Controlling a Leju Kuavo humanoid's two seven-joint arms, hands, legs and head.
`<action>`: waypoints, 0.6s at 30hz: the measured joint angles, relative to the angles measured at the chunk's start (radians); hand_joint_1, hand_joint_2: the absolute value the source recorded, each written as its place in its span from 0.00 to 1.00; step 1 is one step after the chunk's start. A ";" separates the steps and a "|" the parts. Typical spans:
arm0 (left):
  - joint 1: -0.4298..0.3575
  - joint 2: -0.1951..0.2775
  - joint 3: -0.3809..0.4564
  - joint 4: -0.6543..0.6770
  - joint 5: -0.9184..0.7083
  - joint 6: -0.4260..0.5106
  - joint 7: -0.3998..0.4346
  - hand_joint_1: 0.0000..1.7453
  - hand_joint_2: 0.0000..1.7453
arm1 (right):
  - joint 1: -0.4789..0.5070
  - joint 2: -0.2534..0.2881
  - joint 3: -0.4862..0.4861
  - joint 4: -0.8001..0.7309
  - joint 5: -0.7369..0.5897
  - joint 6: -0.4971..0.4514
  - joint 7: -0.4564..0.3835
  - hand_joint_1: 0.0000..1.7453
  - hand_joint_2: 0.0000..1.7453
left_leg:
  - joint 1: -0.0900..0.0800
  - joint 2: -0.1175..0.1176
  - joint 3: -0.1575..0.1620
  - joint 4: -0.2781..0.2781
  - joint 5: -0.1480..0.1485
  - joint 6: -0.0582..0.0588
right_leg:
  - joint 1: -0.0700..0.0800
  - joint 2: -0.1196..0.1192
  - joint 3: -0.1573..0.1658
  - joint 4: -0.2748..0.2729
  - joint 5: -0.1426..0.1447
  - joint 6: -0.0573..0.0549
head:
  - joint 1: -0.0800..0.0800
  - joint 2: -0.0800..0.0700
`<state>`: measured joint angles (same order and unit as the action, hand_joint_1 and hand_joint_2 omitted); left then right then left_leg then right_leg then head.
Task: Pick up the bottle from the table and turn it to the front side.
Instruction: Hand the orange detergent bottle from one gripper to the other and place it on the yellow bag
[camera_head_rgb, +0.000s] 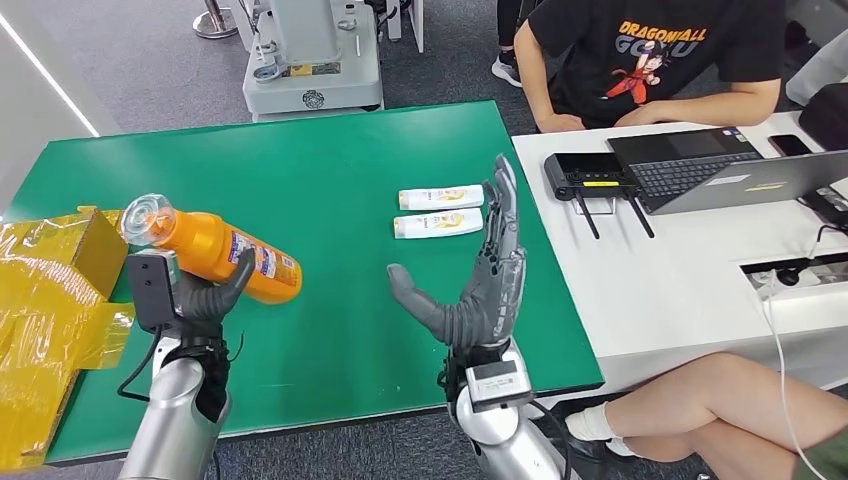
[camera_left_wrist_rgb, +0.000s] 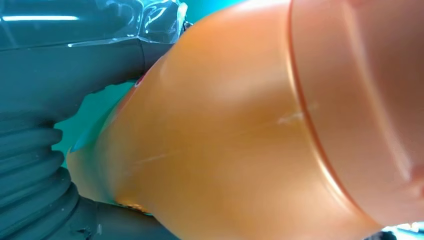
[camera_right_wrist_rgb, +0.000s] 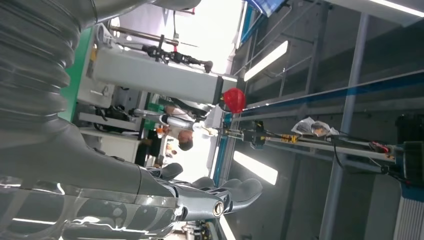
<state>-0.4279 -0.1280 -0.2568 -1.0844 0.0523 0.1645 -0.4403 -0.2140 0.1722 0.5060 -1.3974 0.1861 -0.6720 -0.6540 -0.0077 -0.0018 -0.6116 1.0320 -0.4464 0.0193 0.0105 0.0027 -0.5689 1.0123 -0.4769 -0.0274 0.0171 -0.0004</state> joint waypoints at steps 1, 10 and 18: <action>-0.004 0.011 0.005 -0.015 -0.009 0.004 0.005 1.00 1.00 | 0.011 -0.002 0.006 -0.005 -0.001 0.001 -0.001 0.00 1.00 | 0.000 0.000 0.000 0.000 0.000 0.000 | 0.000 0.000 0.000 0.000 0.000 0.000 | 0.000 0.000; -0.106 0.150 0.043 -0.091 -0.094 -0.025 0.039 1.00 1.00 | 0.097 -0.012 0.028 -0.031 0.003 0.025 -0.007 0.00 1.00 | 0.001 0.000 0.000 0.000 0.001 -0.001 | 0.000 0.000 0.000 0.000 0.000 0.000 | 0.000 0.000; -0.203 0.304 0.048 -0.063 -0.230 -0.123 0.010 1.00 1.00 | 0.175 -0.017 0.021 -0.083 0.041 0.043 0.002 0.00 1.00 | 0.001 0.001 0.000 0.000 0.001 -0.002 | 0.000 0.001 -0.001 0.001 0.000 0.000 | 0.000 0.000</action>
<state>-0.6309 0.1756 -0.2092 -1.1473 -0.1778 0.0416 -0.4308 -0.0392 0.1553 0.5266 -1.4804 0.2275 -0.6285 -0.6524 -0.0071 -0.0007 -0.6117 1.0316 -0.4453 0.0176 0.0109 0.0039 -0.5695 1.0128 -0.4768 -0.0275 0.0173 -0.0004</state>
